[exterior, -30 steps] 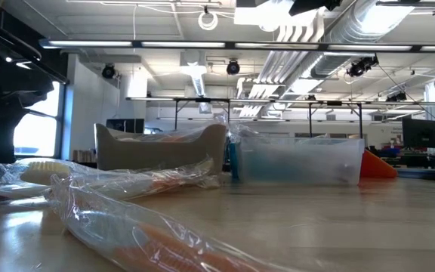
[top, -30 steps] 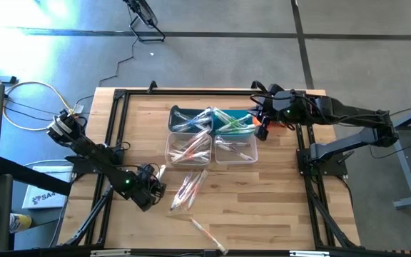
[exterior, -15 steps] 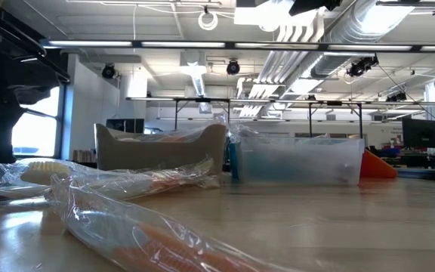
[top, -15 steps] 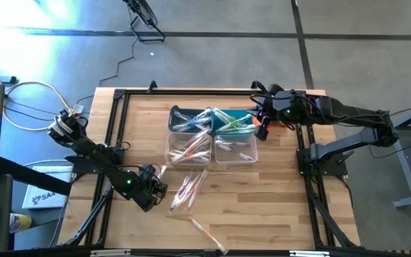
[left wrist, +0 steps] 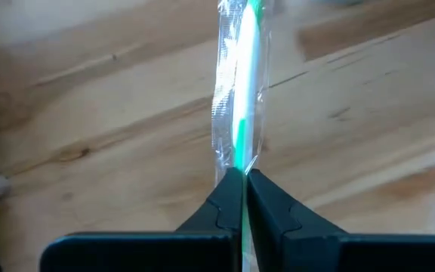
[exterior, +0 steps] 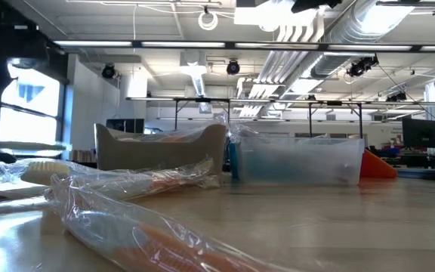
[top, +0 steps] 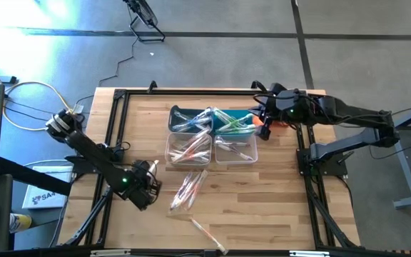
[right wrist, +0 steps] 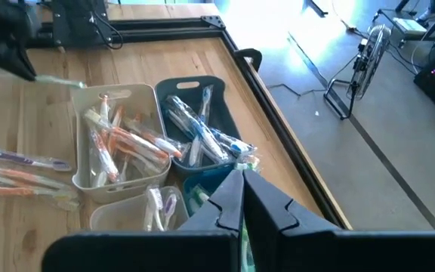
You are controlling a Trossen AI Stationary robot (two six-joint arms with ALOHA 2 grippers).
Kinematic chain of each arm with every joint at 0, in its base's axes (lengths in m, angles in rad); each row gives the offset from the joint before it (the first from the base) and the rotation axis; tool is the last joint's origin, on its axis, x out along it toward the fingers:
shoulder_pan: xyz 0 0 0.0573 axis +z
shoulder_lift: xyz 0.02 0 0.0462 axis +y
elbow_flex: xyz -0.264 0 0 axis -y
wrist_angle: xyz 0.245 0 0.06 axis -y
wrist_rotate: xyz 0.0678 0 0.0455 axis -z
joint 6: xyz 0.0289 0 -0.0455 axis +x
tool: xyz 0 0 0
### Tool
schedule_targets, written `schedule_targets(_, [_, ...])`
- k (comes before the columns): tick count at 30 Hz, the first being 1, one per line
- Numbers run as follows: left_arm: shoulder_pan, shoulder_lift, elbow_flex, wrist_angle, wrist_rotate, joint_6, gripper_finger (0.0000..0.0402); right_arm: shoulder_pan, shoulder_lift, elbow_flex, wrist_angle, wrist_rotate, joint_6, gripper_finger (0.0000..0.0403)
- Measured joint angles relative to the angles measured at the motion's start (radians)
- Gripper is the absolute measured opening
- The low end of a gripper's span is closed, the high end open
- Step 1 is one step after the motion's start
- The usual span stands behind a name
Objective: Pick & Place Toothbrushes
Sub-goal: Put the green toothbrush into the blue bin
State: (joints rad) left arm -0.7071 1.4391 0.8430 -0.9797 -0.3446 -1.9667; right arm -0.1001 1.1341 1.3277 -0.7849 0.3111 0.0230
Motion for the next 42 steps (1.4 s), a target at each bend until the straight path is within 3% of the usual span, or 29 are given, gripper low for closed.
schedule_targets(10, [0.0, -0.202, 0.048, -0.13, -0.232, 0.059, 0.0001, 0.0, -0.023, 0.0, -0.028, -0.004, -0.002, 0.0003])
schedule_targets(19, [0.0, -0.355, 0.048, -0.104, -0.52, 0.198, 0.0001, 0.0, -0.026, 0.0, -0.027, -0.007, -0.002, 0.0003])
schedule_targets(26, [0.0, -0.413, 0.048, 0.023, -0.706, 0.419, 0.0001, 0.0, -0.026, 0.0, 0.007, -0.008, 0.007, 0.0003])
schedule_targets(35, [0.003, -0.439, 0.048, 0.258, -0.823, 0.734, 0.0001, 0.0, -0.026, 0.0, 0.117, -0.087, 0.007, 0.0003])
schedule_targets(42, [0.111, -0.44, 0.048, 0.53, -0.736, 1.05, 0.0001, -0.001, -0.014, 0.0, 0.216, -0.164, 0.007, 0.0003])
